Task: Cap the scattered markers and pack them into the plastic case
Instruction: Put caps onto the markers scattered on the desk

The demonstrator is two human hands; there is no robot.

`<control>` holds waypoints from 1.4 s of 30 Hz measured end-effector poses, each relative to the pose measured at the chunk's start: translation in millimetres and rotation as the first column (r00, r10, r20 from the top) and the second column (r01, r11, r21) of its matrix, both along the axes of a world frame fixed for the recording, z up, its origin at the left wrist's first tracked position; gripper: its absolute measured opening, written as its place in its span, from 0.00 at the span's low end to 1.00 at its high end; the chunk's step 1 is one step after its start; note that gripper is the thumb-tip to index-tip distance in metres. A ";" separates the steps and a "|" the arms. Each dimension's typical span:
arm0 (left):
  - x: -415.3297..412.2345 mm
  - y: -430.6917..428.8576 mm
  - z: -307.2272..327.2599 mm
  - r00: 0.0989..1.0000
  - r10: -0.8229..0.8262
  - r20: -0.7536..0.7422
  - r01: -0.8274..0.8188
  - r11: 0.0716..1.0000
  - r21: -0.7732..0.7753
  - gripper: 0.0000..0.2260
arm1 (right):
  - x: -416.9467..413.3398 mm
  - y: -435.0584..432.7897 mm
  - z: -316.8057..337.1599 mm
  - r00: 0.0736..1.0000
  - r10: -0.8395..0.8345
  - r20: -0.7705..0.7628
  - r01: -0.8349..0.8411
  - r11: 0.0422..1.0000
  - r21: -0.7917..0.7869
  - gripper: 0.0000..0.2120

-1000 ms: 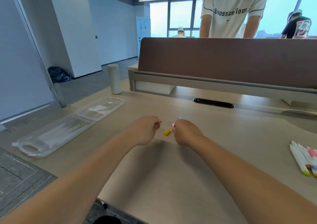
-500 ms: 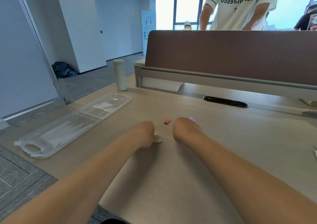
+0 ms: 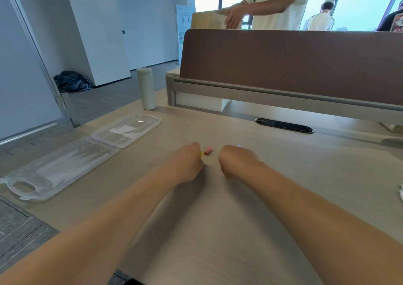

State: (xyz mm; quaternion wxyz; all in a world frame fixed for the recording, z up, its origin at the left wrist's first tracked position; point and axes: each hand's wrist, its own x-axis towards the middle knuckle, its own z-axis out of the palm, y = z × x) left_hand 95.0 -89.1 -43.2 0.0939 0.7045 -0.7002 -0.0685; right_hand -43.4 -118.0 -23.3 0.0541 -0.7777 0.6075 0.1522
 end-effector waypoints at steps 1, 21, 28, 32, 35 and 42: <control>0.2 -1.4 0.6 1.000 0.004 -0.019 -0.005 1.000 -0.013 0.04 | -2.1 0.1 0.7 0.998 -0.018 0.065 0.020 0.999 -0.035 0.21; -16.4 -50.5 3.7 0.997 0.071 -0.007 -0.071 0.997 -0.030 0.13 | -43.2 -44.5 -11.0 0.944 0.293 0.152 -0.240 0.926 -0.292 0.19; -26.3 -50.8 0.7 0.991 -0.028 0.133 0.023 0.999 0.033 0.10 | -43.4 -44.5 -18.3 0.954 0.283 0.098 -0.248 0.930 -0.272 0.08; -35.8 -47.3 4.8 0.980 -0.068 0.189 0.061 0.997 0.040 0.12 | -40.9 -47.7 -21.1 0.962 0.263 0.077 -0.230 0.928 -0.291 0.07; -40.6 -45.6 4.6 0.979 -0.067 0.194 0.064 0.998 0.025 0.12 | -39.7 -49.3 -21.8 0.966 0.253 0.059 -0.224 0.926 -0.305 0.05; -41.1 -42.7 0.4 0.991 -0.058 0.117 0.056 0.998 0.020 0.13 | -39.9 -49.2 -24.3 0.974 0.215 0.076 -0.183 0.936 -0.300 0.07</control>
